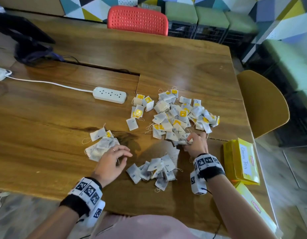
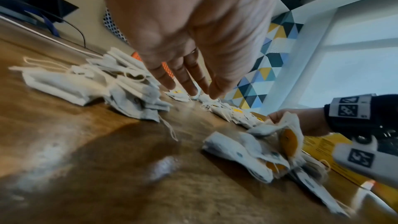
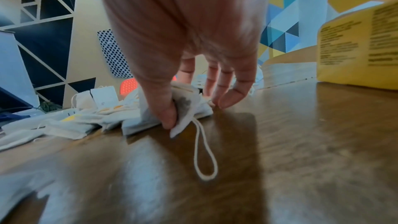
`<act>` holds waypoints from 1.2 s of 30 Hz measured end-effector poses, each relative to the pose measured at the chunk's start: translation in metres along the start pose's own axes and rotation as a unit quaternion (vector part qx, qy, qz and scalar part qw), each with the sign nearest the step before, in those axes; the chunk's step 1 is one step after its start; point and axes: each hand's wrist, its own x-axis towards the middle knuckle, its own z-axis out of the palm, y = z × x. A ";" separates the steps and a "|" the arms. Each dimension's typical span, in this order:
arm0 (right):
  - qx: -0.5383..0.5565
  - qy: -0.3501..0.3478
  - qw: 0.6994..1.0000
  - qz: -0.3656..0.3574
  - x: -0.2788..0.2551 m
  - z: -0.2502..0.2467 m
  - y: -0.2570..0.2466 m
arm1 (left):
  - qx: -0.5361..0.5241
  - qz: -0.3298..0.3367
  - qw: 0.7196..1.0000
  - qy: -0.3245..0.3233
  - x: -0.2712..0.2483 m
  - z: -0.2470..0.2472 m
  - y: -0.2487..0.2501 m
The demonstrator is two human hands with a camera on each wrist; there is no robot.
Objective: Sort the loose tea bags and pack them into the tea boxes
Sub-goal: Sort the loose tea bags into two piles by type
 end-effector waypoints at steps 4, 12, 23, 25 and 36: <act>0.041 0.018 0.999 -0.024 -0.001 -0.011 0.007 | -0.001 0.000 0.999 -0.038 -0.001 0.014 0.005; 0.510 -0.073 0.855 0.056 -0.052 -0.033 0.004 | 0.012 -0.040 0.993 -0.112 0.003 0.030 0.006; 0.005 -0.081 0.985 -0.155 -0.020 0.002 -0.021 | 0.041 -0.055 0.986 -0.153 0.003 0.036 0.002; -0.007 -0.108 0.978 -0.180 -0.020 0.009 -0.031 | 0.043 -0.059 0.986 -0.153 0.003 0.037 0.002; -0.029 -0.067 0.977 -0.202 -0.025 0.010 -0.023 | 0.055 -0.054 0.986 -0.148 0.004 0.040 0.002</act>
